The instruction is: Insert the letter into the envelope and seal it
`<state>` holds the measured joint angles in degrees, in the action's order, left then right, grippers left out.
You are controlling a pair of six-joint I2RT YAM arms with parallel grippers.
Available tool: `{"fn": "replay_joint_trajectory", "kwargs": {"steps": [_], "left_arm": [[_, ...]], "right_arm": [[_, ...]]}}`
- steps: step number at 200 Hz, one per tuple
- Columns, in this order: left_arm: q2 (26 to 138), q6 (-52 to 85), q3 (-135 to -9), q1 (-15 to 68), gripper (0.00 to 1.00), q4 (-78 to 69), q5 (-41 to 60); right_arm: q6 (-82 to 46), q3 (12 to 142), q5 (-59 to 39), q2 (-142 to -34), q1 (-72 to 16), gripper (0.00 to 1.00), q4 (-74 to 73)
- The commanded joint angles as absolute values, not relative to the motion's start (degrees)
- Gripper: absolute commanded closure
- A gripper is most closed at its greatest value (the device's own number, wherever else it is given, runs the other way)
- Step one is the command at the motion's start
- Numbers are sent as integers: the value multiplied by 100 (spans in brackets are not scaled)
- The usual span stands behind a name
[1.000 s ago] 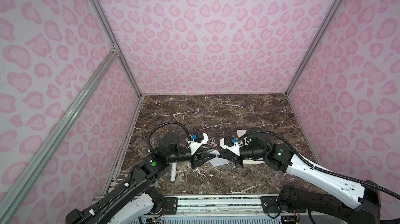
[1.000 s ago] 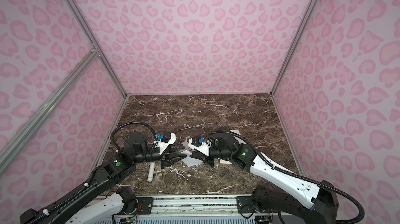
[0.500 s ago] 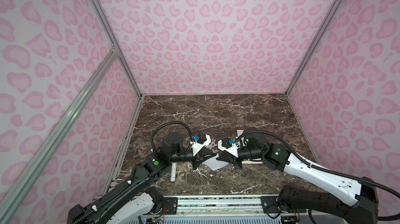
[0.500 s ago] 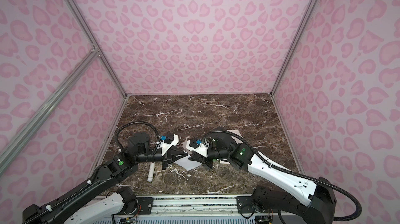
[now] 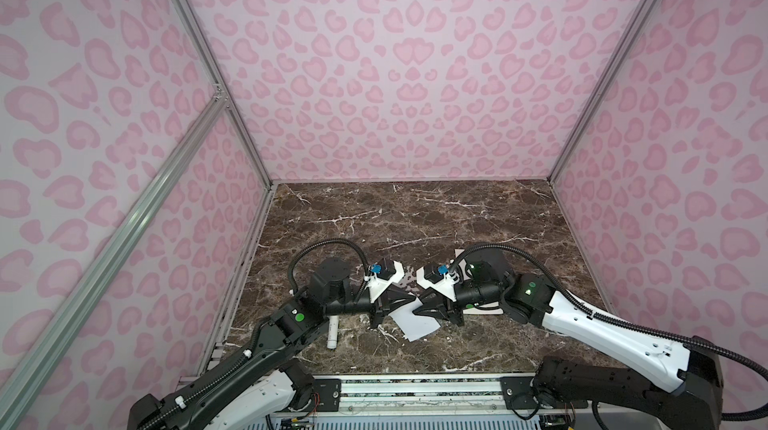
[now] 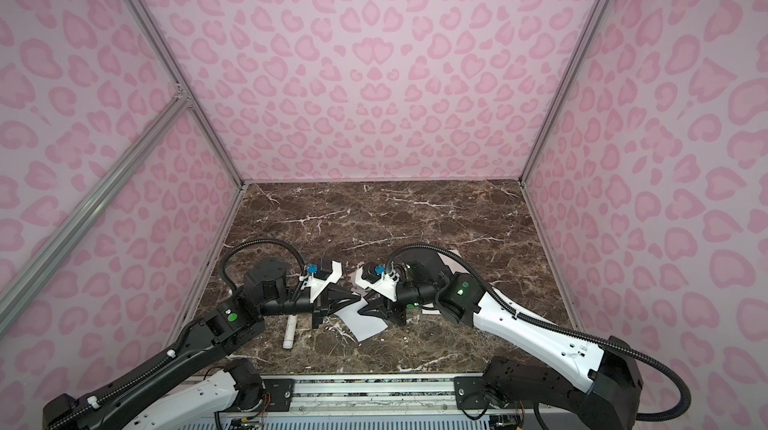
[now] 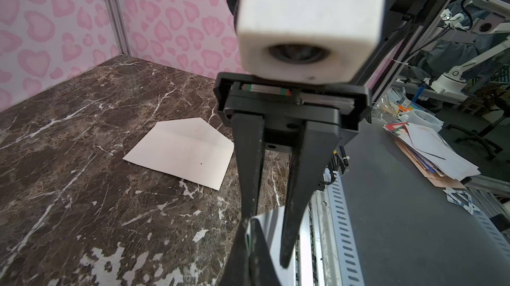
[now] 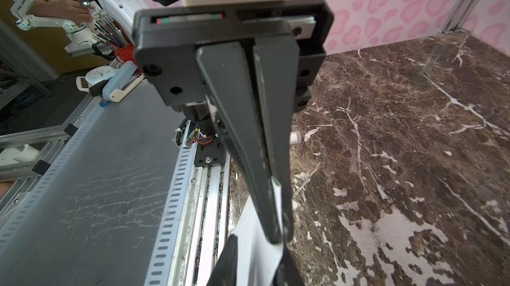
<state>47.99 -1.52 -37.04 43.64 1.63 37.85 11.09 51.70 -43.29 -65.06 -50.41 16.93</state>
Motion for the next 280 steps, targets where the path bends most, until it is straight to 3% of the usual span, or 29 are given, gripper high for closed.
{"fn": "replay_joint_trajectory", "kwargs": {"steps": [1, 16, 29, 63, 74, 83, 92, 103, 134, 148, 159, 189, 196, 206, 212, 221, 280], "left_arm": [[4800, -309, -3743, 4407, 96, 120, 3681], [4823, -380, -3753, 4459, 96, 229, 3584], [4804, -434, -3744, 4498, 96, 267, 3481], [4596, -509, -3652, 4544, 96, 200, 3137], [4498, -535, -3619, 4539, 96, 158, 3015], [4424, -554, -3590, 4540, 96, 124, 2934], [4358, -571, -3576, 4544, 96, 91, 2871], [4295, -580, -3558, 4544, 96, 72, 2833], [4263, -598, -3559, 4544, 96, 74, 2805], [4255, -610, -3551, 4544, 96, 80, 2782], [4233, -606, -3548, 4544, 96, 84, 2760], [4136, -633, -3534, 4544, 96, 104, 2650], [4117, -633, -3532, 4543, 96, 104, 2616], [4089, -642, -3517, 4544, 96, 114, 2572], [4074, -642, -3521, 4542, 96, 108, 2541], [4054, -649, -3524, 4544, 96, 116, 2497], [3863, -659, -3497, 4543, 96, 125, 2199]], "right_arm": [[984, 5246, -4547, -6627, -5017, 81, 1460], [922, 5281, -4553, -6702, -5005, 87, 1417], [918, 5298, -4546, -6754, -4993, 100, 1428], [984, 5228, -4474, -6812, -4975, 100, 1502], [1004, 5182, -4427, -6812, -4967, 79, 1528], [1008, 5133, -4395, -6805, -4966, 74, 1516], [1004, 5086, -4378, -6801, -4953, 78, 1503], [997, 5043, -4383, -6816, -4926, 100, 1471], [1018, 5032, -4417, -6853, -4860, 100, 1489], [1022, 5011, -4408, -6847, -4833, 91, 1473], [1021, 5005, -4416, -6842, -4825, 100, 1472], [1020, 4981, -4470, -6847, -4786, 100, 1452], [1020, 4966, -4469, -6848, -4775, 91, 1435], [1026, 4940, -4479, -6847, -4764, 88, 1422], [1024, 4941, -4490, -6846, -4755, 89, 1430], [1025, 4936, -4493, -6846, -4747, 100, 1454], [1124, 4904, -4551, -6838, -4655, 95, 1592]]}}
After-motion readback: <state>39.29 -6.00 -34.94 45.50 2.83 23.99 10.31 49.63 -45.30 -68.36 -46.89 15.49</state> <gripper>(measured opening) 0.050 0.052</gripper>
